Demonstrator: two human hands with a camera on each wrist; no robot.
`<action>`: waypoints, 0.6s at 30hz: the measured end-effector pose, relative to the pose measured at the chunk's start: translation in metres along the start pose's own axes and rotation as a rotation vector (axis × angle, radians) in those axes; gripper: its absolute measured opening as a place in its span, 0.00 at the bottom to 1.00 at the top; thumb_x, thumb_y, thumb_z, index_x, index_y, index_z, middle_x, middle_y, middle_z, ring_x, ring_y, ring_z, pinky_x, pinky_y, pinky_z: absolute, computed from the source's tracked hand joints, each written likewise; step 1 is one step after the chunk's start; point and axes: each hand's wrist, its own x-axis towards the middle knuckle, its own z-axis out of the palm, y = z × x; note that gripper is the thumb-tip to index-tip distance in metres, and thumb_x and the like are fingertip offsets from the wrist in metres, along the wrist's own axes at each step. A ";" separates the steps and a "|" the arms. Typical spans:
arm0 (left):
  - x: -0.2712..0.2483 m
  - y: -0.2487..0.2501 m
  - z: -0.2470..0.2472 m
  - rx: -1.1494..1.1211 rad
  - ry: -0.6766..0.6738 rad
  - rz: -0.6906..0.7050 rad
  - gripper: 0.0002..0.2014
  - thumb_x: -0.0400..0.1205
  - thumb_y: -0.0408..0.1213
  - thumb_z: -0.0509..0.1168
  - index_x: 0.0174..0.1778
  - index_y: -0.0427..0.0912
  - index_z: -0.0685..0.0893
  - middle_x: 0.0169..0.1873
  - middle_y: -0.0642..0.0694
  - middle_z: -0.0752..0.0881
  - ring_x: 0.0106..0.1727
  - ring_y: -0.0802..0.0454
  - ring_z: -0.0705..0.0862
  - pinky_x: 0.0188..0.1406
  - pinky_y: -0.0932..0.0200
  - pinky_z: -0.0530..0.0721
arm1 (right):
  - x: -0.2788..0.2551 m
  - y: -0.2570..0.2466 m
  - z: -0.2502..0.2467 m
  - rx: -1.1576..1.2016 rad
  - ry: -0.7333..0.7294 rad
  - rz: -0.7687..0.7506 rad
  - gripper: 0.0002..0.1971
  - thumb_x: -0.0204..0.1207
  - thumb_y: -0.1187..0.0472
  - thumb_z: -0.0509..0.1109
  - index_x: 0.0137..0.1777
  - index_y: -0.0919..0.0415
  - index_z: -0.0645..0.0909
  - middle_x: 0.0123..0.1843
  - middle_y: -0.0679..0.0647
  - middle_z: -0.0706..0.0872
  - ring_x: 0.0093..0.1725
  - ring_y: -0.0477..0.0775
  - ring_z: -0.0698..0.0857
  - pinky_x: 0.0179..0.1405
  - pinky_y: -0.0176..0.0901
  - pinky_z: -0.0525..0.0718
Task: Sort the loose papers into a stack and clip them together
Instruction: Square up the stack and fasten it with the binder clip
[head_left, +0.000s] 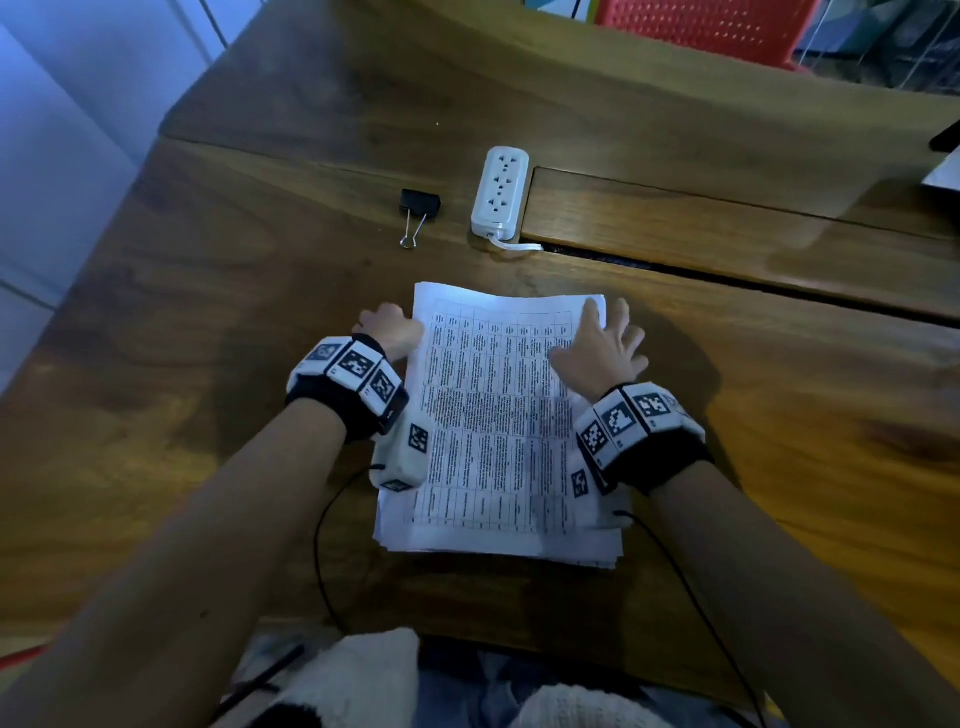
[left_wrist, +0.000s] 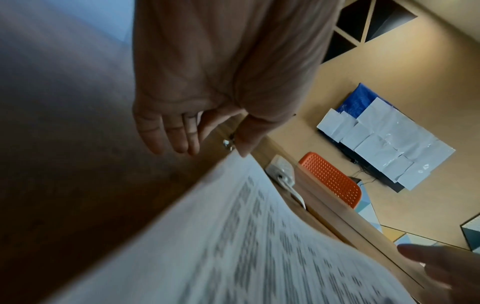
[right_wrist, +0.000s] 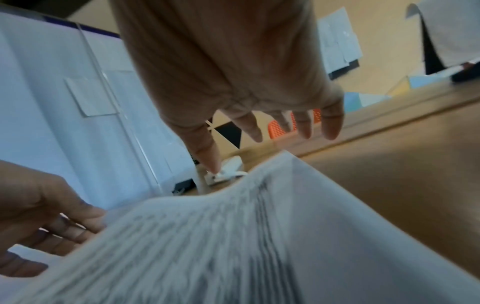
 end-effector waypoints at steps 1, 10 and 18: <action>0.004 -0.002 -0.010 -0.001 0.033 -0.003 0.27 0.84 0.41 0.55 0.77 0.33 0.64 0.77 0.34 0.64 0.77 0.35 0.65 0.75 0.44 0.68 | 0.002 -0.008 -0.005 -0.012 0.025 -0.042 0.34 0.75 0.59 0.63 0.79 0.55 0.53 0.83 0.60 0.41 0.80 0.69 0.47 0.74 0.68 0.55; 0.035 0.033 -0.072 0.060 0.169 0.171 0.12 0.82 0.30 0.57 0.32 0.34 0.76 0.32 0.44 0.77 0.43 0.46 0.75 0.43 0.58 0.73 | 0.047 -0.081 0.012 -0.217 -0.219 -0.315 0.28 0.73 0.53 0.72 0.71 0.60 0.69 0.73 0.60 0.71 0.75 0.62 0.66 0.72 0.60 0.66; 0.106 0.065 -0.064 0.011 0.176 0.310 0.26 0.83 0.39 0.61 0.78 0.50 0.63 0.79 0.38 0.56 0.75 0.36 0.68 0.69 0.49 0.74 | 0.082 -0.078 0.040 -0.307 -0.226 -0.442 0.48 0.56 0.33 0.75 0.76 0.41 0.60 0.72 0.52 0.63 0.72 0.60 0.59 0.74 0.62 0.57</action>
